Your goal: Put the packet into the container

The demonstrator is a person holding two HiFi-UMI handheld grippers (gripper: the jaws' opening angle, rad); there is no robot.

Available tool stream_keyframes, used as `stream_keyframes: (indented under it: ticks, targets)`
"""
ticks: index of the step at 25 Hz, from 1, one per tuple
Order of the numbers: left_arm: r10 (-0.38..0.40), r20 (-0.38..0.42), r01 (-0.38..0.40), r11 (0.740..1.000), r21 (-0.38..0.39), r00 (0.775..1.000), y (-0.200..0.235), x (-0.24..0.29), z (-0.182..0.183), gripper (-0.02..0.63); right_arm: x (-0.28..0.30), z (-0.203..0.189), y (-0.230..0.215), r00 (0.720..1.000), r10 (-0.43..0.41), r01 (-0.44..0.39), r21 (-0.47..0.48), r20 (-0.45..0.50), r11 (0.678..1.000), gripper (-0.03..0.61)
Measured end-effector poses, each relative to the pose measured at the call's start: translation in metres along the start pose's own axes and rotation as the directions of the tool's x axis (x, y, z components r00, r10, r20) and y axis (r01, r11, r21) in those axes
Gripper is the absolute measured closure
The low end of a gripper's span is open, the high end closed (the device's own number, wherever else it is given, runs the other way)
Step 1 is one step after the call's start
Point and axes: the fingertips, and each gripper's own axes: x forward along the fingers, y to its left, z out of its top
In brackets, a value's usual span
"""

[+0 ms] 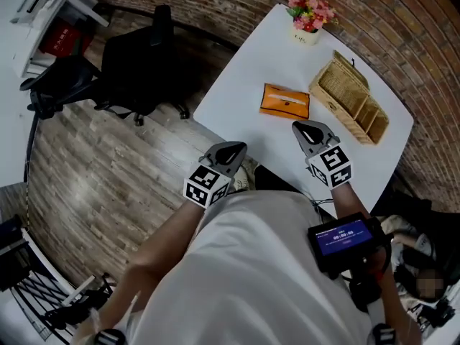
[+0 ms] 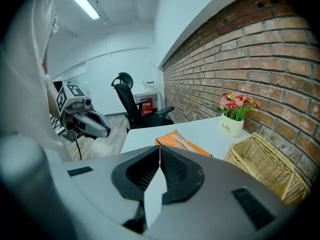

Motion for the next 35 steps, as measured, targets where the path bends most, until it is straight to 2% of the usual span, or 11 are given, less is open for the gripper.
stream_keyframes:
  ticks: [4,9,14,15,17,19,23,27,32,33,35]
  targets:
    - [0.01,-0.004,-0.01,1.0,-0.024,1.0,0.0,0.001,-0.007,0.603,0.005,-0.001,-0.004,0.999,0.0,-0.004,-0.08,-0.042,0.997,0.566]
    - [0.033,0.02,-0.031,0.997,-0.077,0.999,0.002,-0.002,-0.008,0.603,0.013,0.003,-0.005,0.992,-0.004,-0.023,-0.212,-0.124,0.977,0.566]
    - [0.065,0.046,-0.061,0.994,-0.092,0.997,0.008,-0.004,-0.005,0.603,0.024,0.001,-0.023,0.98,0.011,-0.066,-0.272,-0.198,0.96,0.563]
    - [0.073,0.048,-0.068,0.993,-0.096,0.996,0.01,-0.005,-0.005,0.603,0.027,0.001,-0.028,0.977,0.012,-0.074,-0.281,-0.215,0.957,0.551]
    - [0.089,0.048,-0.083,0.991,-0.104,0.995,0.013,-0.008,-0.008,0.603,0.032,-0.001,-0.036,0.968,0.014,-0.092,-0.3,-0.252,0.949,0.48]
    - [0.105,0.046,-0.099,0.988,-0.115,0.993,0.015,-0.011,-0.011,0.603,0.036,-0.004,-0.042,0.956,0.015,-0.118,-0.336,-0.293,0.935,0.435]
    - [0.134,0.043,-0.127,0.982,-0.138,0.99,0.018,-0.017,-0.018,0.603,0.045,-0.017,-0.053,0.918,0.017,-0.193,-0.411,-0.395,0.891,0.349]
    - [0.147,0.039,-0.14,0.98,-0.141,0.988,0.017,-0.021,-0.022,0.603,0.054,-0.024,-0.059,0.87,0.064,-0.28,-0.383,-0.489,0.88,0.237]
    - [0.162,0.043,-0.155,0.979,-0.135,0.986,0.016,-0.022,-0.021,0.603,0.06,-0.049,-0.073,0.775,0.093,-0.401,-0.372,-0.626,0.837,0.209]
    - [0.164,0.045,-0.157,0.978,-0.136,0.985,0.016,-0.022,-0.02,0.603,0.06,-0.053,-0.075,0.761,0.088,-0.413,-0.374,-0.643,0.83,0.209]
    - [0.168,0.049,-0.16,0.977,-0.138,0.985,0.016,-0.022,-0.019,0.603,0.062,-0.056,-0.079,0.751,0.076,-0.416,-0.381,-0.656,0.826,0.209]
